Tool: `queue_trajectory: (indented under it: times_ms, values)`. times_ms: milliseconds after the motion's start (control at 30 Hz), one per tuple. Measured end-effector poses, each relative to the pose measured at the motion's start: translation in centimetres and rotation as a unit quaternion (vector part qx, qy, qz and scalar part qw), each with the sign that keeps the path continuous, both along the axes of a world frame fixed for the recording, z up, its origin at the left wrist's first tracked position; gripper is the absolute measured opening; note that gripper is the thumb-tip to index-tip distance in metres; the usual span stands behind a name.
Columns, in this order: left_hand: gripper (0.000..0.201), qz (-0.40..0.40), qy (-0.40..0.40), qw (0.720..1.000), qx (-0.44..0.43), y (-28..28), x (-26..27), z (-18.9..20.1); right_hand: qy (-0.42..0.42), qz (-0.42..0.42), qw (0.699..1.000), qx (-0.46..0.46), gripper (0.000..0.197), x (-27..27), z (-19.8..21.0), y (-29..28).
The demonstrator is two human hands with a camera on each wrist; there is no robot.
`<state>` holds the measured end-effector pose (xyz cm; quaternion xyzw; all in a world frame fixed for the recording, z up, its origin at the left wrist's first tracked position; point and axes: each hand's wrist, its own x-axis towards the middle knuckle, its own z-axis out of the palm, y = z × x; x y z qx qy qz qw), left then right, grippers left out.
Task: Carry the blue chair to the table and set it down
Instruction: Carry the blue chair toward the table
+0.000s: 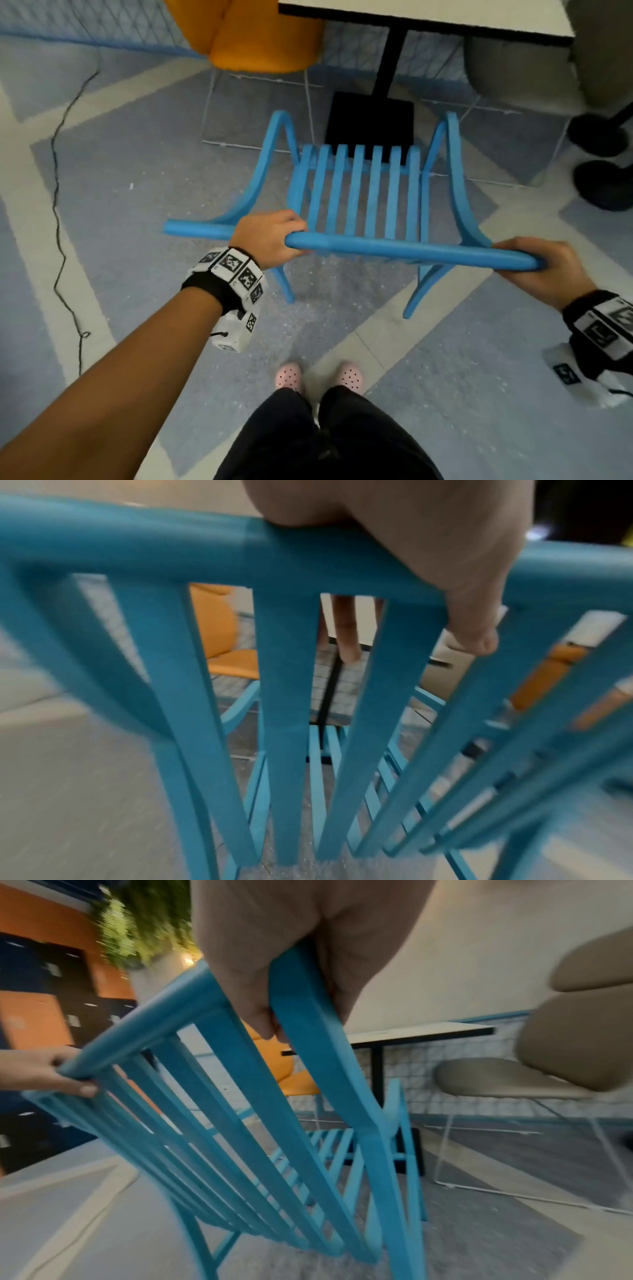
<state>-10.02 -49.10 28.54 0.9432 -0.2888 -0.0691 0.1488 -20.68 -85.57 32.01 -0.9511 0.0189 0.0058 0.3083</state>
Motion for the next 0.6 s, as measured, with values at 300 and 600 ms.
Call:
queue_trajectory:
  times_ms: [300, 600]
  values:
    - [0.028, -0.088, -0.010, 0.995, 0.037, -4.6, -1.5, -2.0, 0.113, 0.010, 0.989, -0.099, 0.009, -6.0, -5.1, -2.5]
    - [0.024, -0.055, 0.088, 0.994, 0.028, -3.0, -0.6, -0.9, 0.223, -0.029, 0.935, -0.275, 0.054, -2.5, -3.4, 4.3]
